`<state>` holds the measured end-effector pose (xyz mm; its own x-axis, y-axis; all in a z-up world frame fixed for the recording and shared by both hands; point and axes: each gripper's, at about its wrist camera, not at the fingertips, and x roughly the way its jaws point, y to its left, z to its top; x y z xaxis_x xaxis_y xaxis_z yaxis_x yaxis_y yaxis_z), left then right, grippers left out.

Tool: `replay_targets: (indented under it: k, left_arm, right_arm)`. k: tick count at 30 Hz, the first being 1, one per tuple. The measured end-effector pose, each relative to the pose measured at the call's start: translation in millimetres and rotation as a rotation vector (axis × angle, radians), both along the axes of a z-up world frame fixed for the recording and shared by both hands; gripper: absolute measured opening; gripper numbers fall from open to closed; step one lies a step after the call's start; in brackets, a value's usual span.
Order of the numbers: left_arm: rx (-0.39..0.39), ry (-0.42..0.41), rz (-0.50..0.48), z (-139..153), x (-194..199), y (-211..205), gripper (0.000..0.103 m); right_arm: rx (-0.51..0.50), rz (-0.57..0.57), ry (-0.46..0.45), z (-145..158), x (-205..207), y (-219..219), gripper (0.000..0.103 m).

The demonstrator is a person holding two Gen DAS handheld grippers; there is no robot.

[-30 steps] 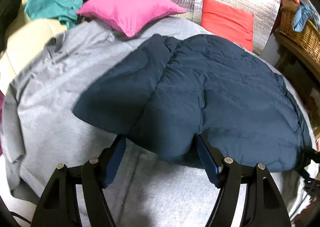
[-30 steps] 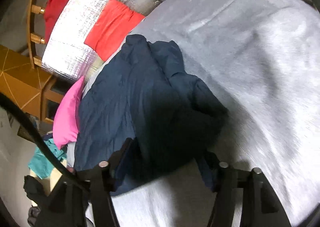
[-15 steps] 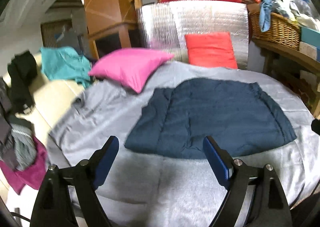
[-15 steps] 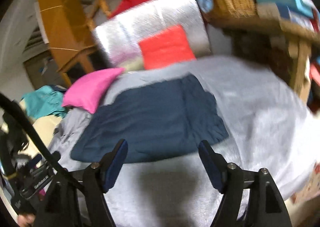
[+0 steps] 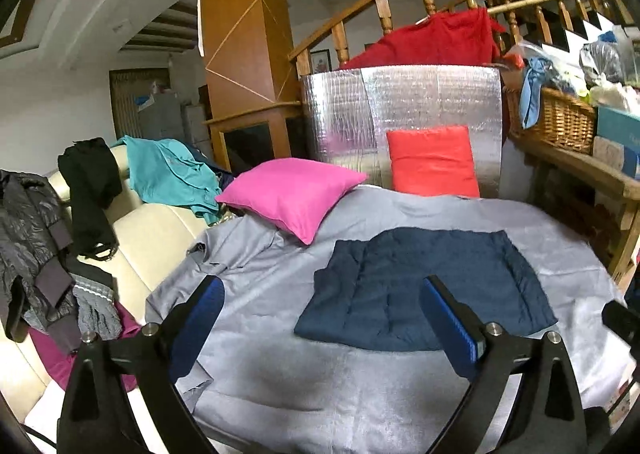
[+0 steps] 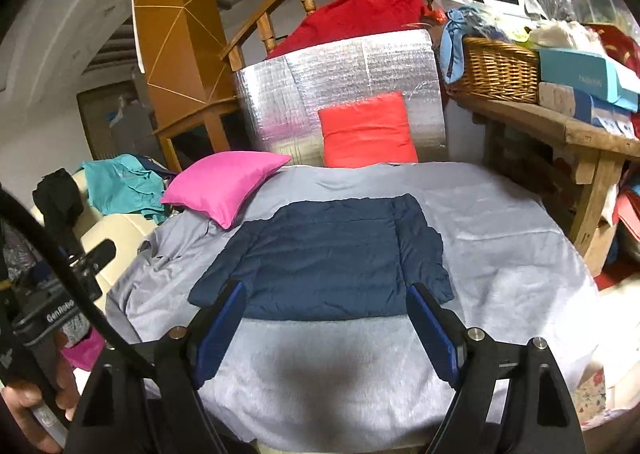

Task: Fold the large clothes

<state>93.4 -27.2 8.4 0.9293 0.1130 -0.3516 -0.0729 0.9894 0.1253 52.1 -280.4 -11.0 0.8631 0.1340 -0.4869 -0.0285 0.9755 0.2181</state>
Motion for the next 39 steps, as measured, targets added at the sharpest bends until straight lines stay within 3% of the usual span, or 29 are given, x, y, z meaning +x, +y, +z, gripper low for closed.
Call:
replay_targets:
  k: [13,21,39]
  left_arm:
    - [0.018,-0.065,-0.015,37.0,-38.1,-6.5,0.098]
    - [0.009,-0.084,0.004,42.8,-47.0,-3.5,0.098]
    - [0.005,-0.082,0.009,45.7,-51.5,1.1,0.098]
  right_arm:
    - [-0.082,-0.025,-0.034,30.8,-41.7,24.4,0.085]
    - [-0.064,-0.054,-0.074,38.9,-51.6,20.8,0.087]
    - [-0.109,-0.083,-0.066,44.5,-51.7,32.1,0.087]
